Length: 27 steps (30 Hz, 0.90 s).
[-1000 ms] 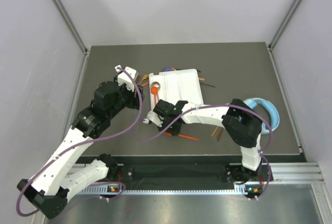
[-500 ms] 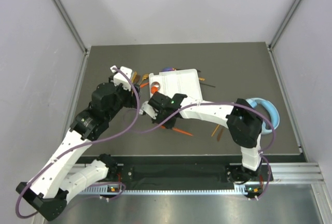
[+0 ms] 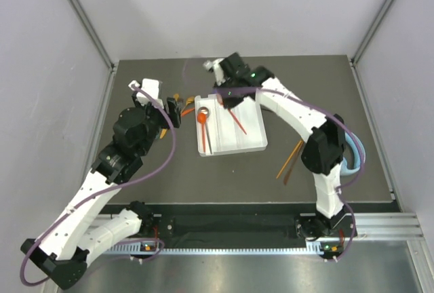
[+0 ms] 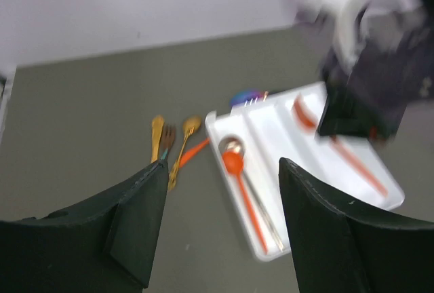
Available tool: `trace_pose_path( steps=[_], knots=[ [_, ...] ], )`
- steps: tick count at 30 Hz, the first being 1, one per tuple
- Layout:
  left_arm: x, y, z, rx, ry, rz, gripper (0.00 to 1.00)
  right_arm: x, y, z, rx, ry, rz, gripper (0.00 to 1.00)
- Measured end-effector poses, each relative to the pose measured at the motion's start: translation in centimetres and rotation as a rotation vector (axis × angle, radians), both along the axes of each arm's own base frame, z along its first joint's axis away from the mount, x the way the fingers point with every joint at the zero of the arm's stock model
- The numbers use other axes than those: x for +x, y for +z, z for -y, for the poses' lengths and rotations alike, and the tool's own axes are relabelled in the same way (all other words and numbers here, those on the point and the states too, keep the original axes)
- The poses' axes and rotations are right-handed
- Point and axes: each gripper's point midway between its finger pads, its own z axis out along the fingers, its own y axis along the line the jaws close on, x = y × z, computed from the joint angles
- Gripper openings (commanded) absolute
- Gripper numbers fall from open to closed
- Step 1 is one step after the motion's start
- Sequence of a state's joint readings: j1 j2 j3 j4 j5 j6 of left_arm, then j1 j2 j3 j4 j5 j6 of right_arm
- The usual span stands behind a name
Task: Sort the eating utensils into containers
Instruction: Place the fork in the storage box.
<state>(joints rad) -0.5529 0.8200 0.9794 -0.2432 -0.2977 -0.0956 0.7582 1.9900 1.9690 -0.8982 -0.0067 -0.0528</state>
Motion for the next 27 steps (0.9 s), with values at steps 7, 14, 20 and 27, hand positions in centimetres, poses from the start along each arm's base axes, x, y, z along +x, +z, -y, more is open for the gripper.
trace_pose_path(
  steps=[7,14,20,27],
  knots=[
    [-0.7,-5.1,-2.9,0.135,0.118,-0.15,0.71,9.7,0.7,4.9,0.189,-0.348,-0.024,0.0],
    [-1.4,-4.2,-5.3,0.133,0.22,-0.121,0.72,10.7,0.3,5.5,0.261,-0.409,-0.084,0.0],
    [-1.5,-4.6,-5.8,0.139,0.245,-0.125,0.72,9.7,-3.3,5.8,0.21,-0.418,-0.152,0.0],
    [-1.4,-4.8,-5.8,0.141,0.246,-0.13,0.72,7.1,-8.8,7.3,0.112,-0.437,-0.267,0.0]
  ],
)
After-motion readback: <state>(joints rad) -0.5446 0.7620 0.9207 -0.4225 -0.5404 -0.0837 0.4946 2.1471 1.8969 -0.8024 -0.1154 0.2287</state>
